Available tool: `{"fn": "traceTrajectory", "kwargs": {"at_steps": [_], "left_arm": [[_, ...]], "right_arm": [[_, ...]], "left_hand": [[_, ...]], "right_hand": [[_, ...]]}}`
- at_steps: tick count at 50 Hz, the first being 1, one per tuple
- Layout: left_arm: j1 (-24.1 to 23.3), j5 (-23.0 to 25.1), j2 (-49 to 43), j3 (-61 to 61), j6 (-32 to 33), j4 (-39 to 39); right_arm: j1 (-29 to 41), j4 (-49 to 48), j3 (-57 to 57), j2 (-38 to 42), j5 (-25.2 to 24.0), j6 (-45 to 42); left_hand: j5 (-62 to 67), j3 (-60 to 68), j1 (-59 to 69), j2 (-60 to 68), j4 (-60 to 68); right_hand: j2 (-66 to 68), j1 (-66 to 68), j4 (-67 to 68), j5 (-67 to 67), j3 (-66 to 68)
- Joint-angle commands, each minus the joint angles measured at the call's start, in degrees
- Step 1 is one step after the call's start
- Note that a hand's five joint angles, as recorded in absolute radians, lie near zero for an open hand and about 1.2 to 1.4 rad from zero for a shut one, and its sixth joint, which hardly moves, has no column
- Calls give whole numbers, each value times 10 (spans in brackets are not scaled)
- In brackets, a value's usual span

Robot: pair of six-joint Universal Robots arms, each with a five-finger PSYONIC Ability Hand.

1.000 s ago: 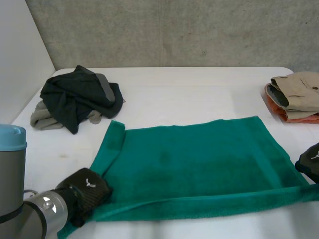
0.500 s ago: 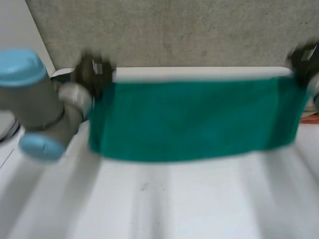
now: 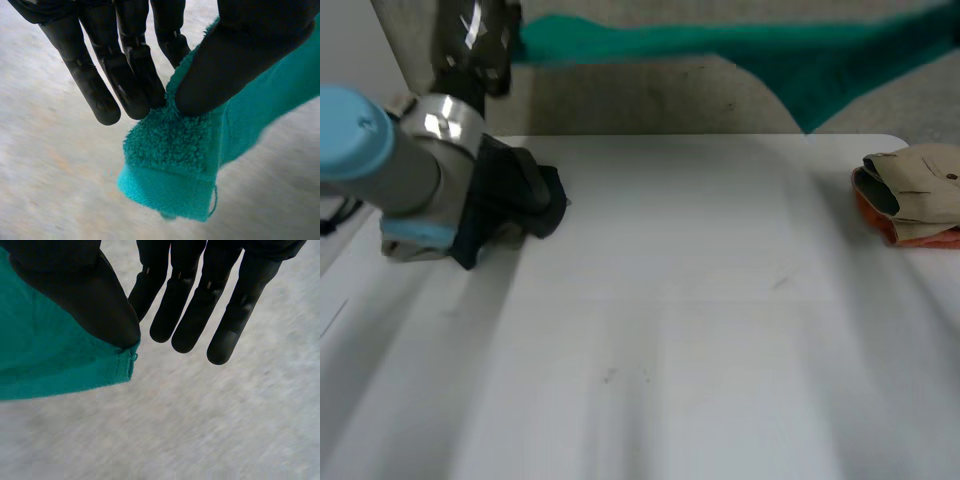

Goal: Fold the laundry.

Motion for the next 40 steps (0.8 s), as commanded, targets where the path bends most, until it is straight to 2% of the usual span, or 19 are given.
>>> {"fn": "traceTrajectory", "kwargs": {"at_steps": [1,7,11,12,14,17,18,21,22,24,28,34,40], "left_arm": [[-11,42,-34,-104,4,5],[-15,39,-52,-179,21,-37],[-17,33,-13,-242,65,-131],[-18,22,15,-268,88,-186],[-18,5,44,-293,106,-244],[-25,-34,105,-347,125,-355],[-35,-51,137,-372,126,-409],[-52,-65,181,-411,127,-483],[-65,-68,206,-437,131,-530],[-73,-67,225,-453,133,-567],[-78,-64,240,-450,132,-576],[-74,-66,217,-381,126,-512],[-75,-72,150,-310,127,-431]], "right_arm": [[-4,16,94,37,-26,-1],[-5,51,156,64,-38,-18],[-29,123,196,57,-40,-73],[-46,171,216,54,-40,-118],[-54,220,236,40,-40,-165],[-69,325,277,-13,-36,-259],[-77,387,303,-46,-29,-306],[-107,478,352,-99,-31,-372],[-118,495,362,-112,-36,-387],[-136,518,374,-137,-42,-404],[-164,518,382,-165,-83,-408],[-159,478,374,-159,-102,-385],[-89,345,328,-86,-99,-286]], "left_hand": [[117,114,138,110,109],[117,114,138,110,109],[117,114,138,110,109],[117,114,138,110,109],[117,114,138,110,109],[117,114,138,110,109],[117,114,138,110,109],[117,114,138,110,109],[117,114,138,110,109],[117,114,138,110,109],[117,114,138,110,109],[117,114,138,110,109],[117,114,138,110,109]], "right_hand": [[125,153,112,123,116],[125,153,112,123,116],[125,153,112,123,116],[125,153,112,123,116],[125,153,112,123,116],[125,153,112,123,116],[125,153,112,123,116],[125,153,112,123,116],[125,153,112,123,116],[125,153,112,123,116],[125,153,112,123,116],[125,153,112,123,116],[125,153,112,123,116]]}}
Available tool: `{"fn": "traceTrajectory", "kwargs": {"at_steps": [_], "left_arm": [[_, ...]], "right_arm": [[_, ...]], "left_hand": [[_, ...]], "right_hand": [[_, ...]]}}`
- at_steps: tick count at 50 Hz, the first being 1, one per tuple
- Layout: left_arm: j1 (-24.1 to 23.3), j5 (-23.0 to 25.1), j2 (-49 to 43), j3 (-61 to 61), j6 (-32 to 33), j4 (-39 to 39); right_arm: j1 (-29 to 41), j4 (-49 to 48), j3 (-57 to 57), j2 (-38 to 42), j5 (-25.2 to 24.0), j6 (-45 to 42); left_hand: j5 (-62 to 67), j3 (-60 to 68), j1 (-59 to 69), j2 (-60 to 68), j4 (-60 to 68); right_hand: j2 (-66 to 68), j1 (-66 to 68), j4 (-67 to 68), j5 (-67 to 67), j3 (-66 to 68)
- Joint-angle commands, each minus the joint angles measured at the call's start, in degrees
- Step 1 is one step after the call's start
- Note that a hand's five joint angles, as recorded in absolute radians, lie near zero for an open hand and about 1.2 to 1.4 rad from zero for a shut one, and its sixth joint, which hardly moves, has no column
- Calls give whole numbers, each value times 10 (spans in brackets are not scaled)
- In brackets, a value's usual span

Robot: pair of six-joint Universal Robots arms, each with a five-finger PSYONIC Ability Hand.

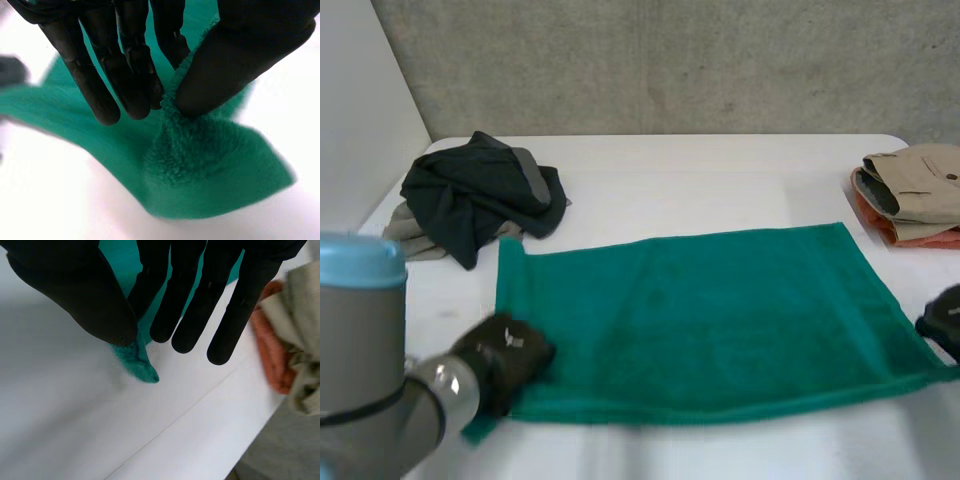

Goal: Fold the laundry.

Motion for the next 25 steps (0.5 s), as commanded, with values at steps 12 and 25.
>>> {"fn": "traceTrajectory", "kwargs": {"at_steps": [12,25], "left_arm": [[17,-87,-218,230,5,166],[11,-85,-297,325,1,261]], "right_arm": [[139,-343,-192,238,46,182],[189,-384,-391,417,113,190]], "left_hand": [[117,114,138,110,109],[-583,-586,-562,-590,-591]], "right_hand": [[125,153,112,121,116],[-575,-547,-588,-579,-584]]}}
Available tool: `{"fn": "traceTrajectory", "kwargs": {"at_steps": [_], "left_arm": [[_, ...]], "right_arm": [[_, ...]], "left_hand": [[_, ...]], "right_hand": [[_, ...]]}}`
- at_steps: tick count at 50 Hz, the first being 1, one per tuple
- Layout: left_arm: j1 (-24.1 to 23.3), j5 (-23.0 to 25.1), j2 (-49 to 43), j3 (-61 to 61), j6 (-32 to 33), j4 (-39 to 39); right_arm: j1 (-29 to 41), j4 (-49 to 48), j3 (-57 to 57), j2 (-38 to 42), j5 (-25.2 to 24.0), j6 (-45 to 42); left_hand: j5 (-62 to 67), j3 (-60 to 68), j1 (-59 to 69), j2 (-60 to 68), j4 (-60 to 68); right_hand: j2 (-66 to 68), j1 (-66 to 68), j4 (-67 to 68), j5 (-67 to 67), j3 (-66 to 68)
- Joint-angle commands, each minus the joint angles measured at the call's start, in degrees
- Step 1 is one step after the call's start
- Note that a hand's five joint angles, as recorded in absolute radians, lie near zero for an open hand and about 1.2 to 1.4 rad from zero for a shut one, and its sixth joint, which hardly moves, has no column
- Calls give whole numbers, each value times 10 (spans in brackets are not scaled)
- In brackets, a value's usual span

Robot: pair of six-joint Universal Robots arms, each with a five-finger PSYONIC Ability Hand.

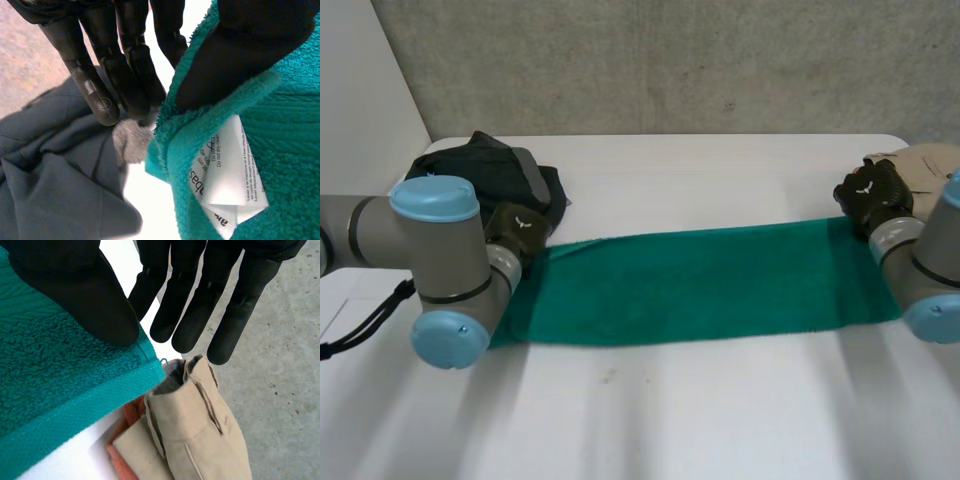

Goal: Fold the laundry.

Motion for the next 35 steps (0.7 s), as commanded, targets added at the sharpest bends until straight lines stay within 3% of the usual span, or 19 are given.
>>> {"fn": "traceTrajectory", "kwargs": {"at_steps": [1,2,5,11,16,19,22,28,35], "left_arm": [[-9,7,-18,25,-3,75],[-10,9,-17,25,-3,89],[-14,11,-12,24,-6,99],[-17,9,69,-19,-7,98],[-15,11,152,-94,-10,98],[-14,18,192,-152,-12,99],[-9,60,203,-207,-12,100],[6,113,181,-219,-16,106],[12,112,113,-185,-16,107]], "right_arm": [[22,-11,-99,82,62,3],[26,-16,-107,83,81,8],[28,-20,-104,70,103,29],[24,12,-45,-9,93,70],[7,83,26,-83,17,90],[-39,155,76,-116,-61,94],[-75,201,108,-131,-116,95],[-91,205,137,-130,-147,95],[-108,172,156,-128,-153,88]], "left_hand": [[-508,-504,-487,-507,-513],[-560,-556,-539,-559,-565],[-560,-556,-539,-559,-565],[-560,-556,-539,-559,-565],[-560,-556,-539,-559,-565],[-560,-556,-539,-559,-565],[-560,-556,-539,-559,-565],[-553,-549,-531,-552,-558],[-536,-532,-515,-535,-541]], "right_hand": [[-575,-547,-588,-579,-584],[-575,-547,-588,-579,-584],[-575,-547,-588,-579,-584],[-575,-547,-588,-579,-584],[-575,-547,-588,-579,-584],[-575,-547,-588,-579,-584],[-558,-530,-571,-561,-567],[-460,-432,-473,-464,-469],[-404,-377,-417,-408,-413]]}}
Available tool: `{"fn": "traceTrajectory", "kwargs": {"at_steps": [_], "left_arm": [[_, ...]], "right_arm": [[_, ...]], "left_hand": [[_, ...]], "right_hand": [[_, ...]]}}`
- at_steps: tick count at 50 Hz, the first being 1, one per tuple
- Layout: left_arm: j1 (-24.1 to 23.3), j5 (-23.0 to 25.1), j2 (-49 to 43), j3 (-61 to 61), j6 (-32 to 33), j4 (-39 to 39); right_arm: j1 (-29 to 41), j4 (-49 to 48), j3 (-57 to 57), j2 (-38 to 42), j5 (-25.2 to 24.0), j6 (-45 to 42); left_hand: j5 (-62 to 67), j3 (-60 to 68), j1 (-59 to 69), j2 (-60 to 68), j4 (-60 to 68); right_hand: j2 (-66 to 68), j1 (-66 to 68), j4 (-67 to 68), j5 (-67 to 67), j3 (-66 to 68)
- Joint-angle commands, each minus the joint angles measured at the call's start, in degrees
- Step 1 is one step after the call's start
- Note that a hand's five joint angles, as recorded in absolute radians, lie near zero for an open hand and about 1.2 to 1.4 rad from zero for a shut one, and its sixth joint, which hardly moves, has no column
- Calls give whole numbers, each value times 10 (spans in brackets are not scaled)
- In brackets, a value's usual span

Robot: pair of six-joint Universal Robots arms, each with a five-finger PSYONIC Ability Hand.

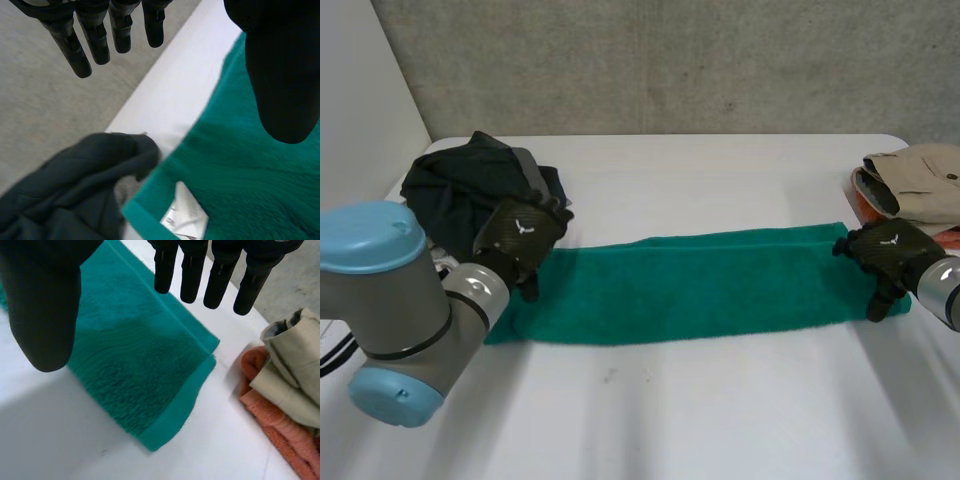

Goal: Fold the laundry.

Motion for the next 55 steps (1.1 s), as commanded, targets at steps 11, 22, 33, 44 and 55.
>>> {"fn": "traceTrajectory", "kwargs": {"at_steps": [11,22,33,44,55], "left_arm": [[4,1,-70,36,0,2],[4,0,-62,32,0,1],[4,1,-62,40,-1,1],[11,1,-61,55,-1,-1],[11,1,-63,54,-1,-2]], "right_arm": [[-15,-96,5,54,8,-11],[-28,-97,3,60,10,-33],[-21,-47,-93,42,7,38],[-15,73,-348,222,-10,150],[-1,84,-455,325,-12,195]], "left_hand": [[-5,2,15,5,8],[2,9,22,12,14],[2,9,22,12,14],[0,7,21,10,13],[0,7,21,10,13]], "right_hand": [[114,107,105,99,106],[124,117,115,109,116],[126,119,117,111,117],[213,206,204,198,205],[296,289,287,280,287]]}}
